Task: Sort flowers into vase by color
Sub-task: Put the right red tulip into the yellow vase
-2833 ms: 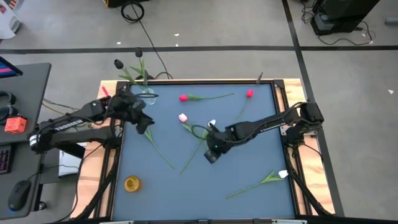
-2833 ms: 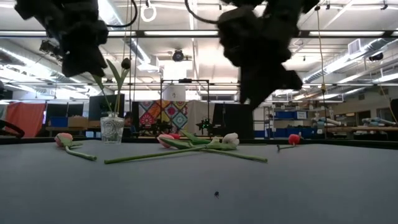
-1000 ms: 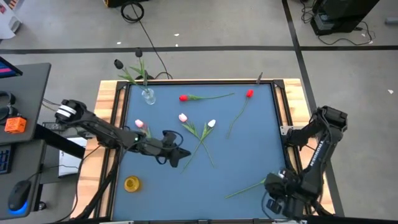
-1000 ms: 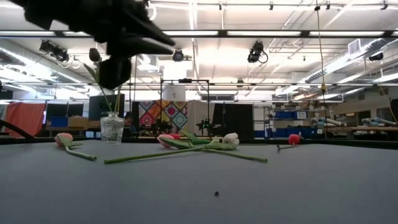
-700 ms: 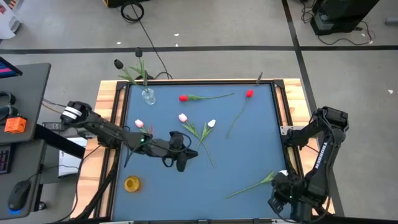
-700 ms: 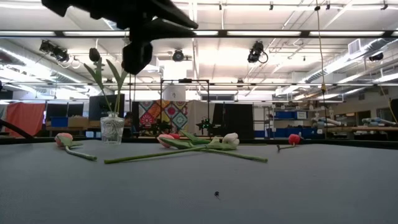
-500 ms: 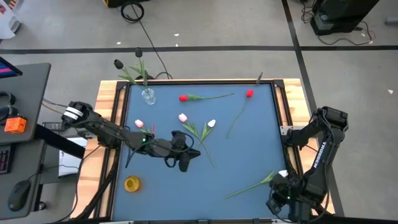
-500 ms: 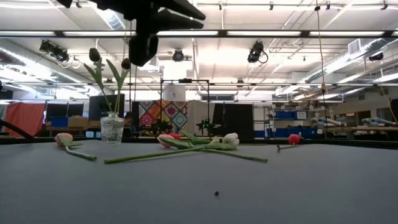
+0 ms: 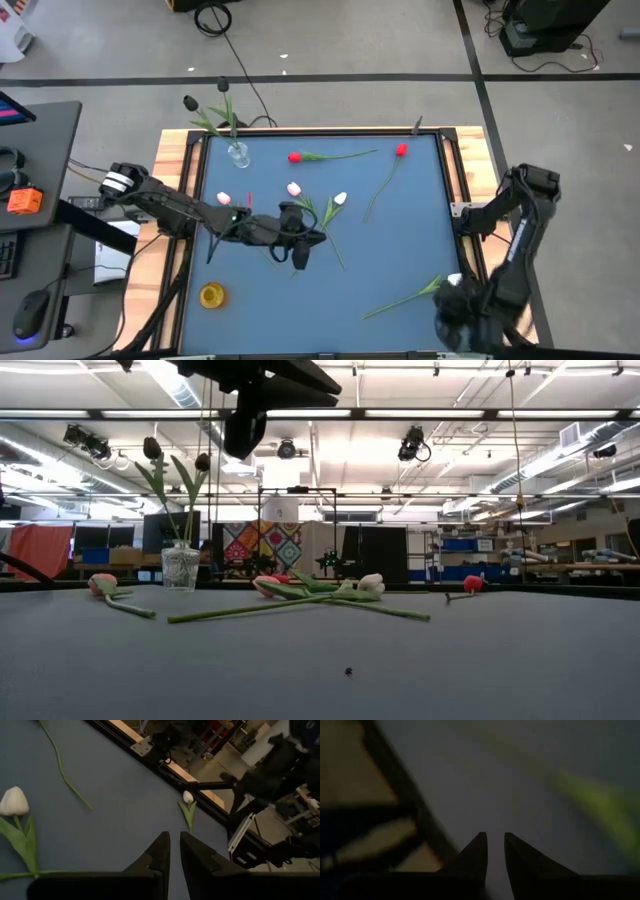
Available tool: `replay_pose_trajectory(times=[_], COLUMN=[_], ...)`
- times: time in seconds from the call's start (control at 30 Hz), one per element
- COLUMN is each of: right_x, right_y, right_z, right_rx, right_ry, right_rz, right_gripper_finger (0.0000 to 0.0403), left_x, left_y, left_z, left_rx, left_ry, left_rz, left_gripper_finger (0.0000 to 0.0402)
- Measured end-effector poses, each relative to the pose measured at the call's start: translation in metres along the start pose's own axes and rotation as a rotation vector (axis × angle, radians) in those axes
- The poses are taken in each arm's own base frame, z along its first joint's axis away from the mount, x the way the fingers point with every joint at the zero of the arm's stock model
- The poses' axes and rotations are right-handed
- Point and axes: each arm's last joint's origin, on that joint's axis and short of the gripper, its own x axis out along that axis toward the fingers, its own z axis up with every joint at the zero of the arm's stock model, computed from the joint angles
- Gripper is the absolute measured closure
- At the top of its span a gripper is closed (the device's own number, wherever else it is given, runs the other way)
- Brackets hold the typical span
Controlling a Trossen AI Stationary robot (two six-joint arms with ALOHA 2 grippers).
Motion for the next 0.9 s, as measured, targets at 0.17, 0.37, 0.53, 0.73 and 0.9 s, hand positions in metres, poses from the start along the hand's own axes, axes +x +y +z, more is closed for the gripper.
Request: replay_pose_trajectory(times=[0.17, 0.37, 0.53, 0.73, 0.9], right_x=[-0.035, -0.057, -0.051, -0.033, -0.027], right_y=[-0.013, -0.031, -0.059, -0.107, -0.130], right_z=[0.053, 0.106, 0.137, 0.168, 0.198], right_rx=[-0.035, -0.037, 0.110, 0.425, 0.488], right_ry=[-0.216, -0.409, -0.527, -0.595, -0.550], right_rz=[0.056, 0.251, 0.413, 0.305, 0.230], right_gripper_finger=[0.0328, 0.0327, 0.0307, 0.0249, 0.0184], left_x=[0.000, -0.001, -0.001, 0.002, 0.005], left_y=[-0.001, -0.003, -0.002, 0.005, 0.014], left_z=[-0.001, -0.003, -0.002, 0.004, 0.013], left_rx=[0.001, 0.005, 0.018, 0.045, 0.034], left_ry=[0.002, 0.010, 0.005, -0.009, -0.032], left_rz=[-0.005, -0.012, -0.006, 0.015, 0.047], left_gripper_finger=[0.0354, 0.0354, 0.0354, 0.0347, 0.0326])
